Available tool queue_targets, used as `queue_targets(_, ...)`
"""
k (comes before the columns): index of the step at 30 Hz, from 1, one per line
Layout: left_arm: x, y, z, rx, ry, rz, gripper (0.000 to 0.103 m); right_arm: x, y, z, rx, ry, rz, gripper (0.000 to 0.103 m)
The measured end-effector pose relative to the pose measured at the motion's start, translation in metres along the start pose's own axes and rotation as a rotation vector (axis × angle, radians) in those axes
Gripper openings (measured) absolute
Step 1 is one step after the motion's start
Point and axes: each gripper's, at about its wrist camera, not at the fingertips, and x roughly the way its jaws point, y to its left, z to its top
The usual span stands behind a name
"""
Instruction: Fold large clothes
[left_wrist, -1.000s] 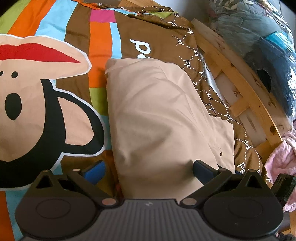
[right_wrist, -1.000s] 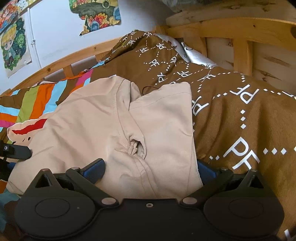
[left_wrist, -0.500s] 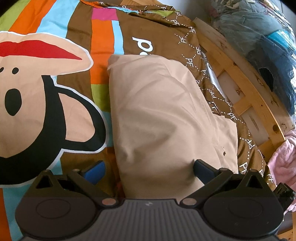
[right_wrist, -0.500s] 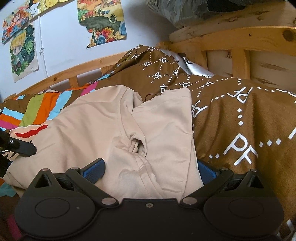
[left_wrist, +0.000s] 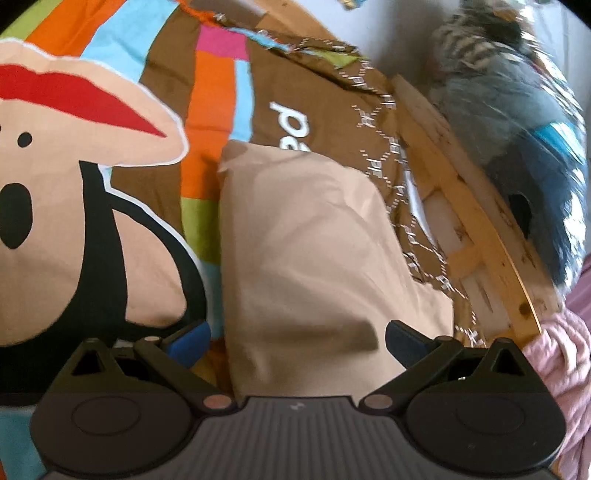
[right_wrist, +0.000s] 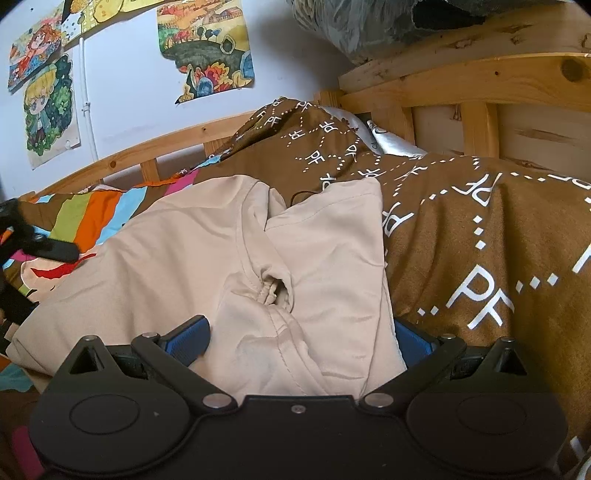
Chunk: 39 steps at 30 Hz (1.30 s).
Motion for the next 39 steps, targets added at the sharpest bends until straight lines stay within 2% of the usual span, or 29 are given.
queue_targets(4, 0.027, 0.010, 0.025, 0.008, 0.056, -0.035, 0.102, -0.002, 0.000, -0.002, 0.003, -0.006, 0.001, 0.102)
queue_targets(9, 0.059, 0.025, 0.051, -0.050, 0.120, -0.142, 0.103, -0.002, 0.001, -0.002, 0.004, -0.009, 0.002, 0.102)
queue_targets(14, 0.076, 0.038, 0.066, -0.117, 0.108, -0.180, 0.103, -0.002, 0.001, -0.002, 0.005, -0.010, 0.004, 0.102)
queue_targets(17, 0.084, 0.045, 0.075, -0.176, 0.104, -0.179, 0.103, -0.002, 0.001, -0.002, 0.005, -0.010, 0.003, 0.102)
queue_targets(21, 0.091, 0.038, 0.081, -0.139, 0.140, -0.161, 0.102, -0.004, 0.000, 0.002, 0.023, 0.002, 0.017, 0.102)
queue_targets(27, 0.094, 0.034, 0.086, -0.147, 0.207, -0.150, 0.102, -0.001, -0.007, 0.029, 0.066, 0.121, 0.103, 0.096)
queue_targets(28, 0.094, 0.034, 0.087, -0.148, 0.211, -0.145, 0.102, 0.002, -0.010, 0.033, 0.081, 0.157, 0.111, 0.093)
queue_targets(32, 0.093, 0.028, 0.085, -0.134, 0.215, -0.110, 0.096, 0.005, -0.010, 0.037, 0.110, 0.192, 0.091, 0.053)
queue_targets(36, 0.087, 0.017, 0.085, -0.075, 0.214, -0.054, 0.084, 0.001, 0.007, 0.036, 0.004, 0.184, 0.075, 0.042)
queue_targets(39, 0.078, 0.008, 0.081, -0.024, 0.180, -0.031, 0.078, -0.006, 0.013, 0.041, -0.030, 0.160, 0.084, 0.023)
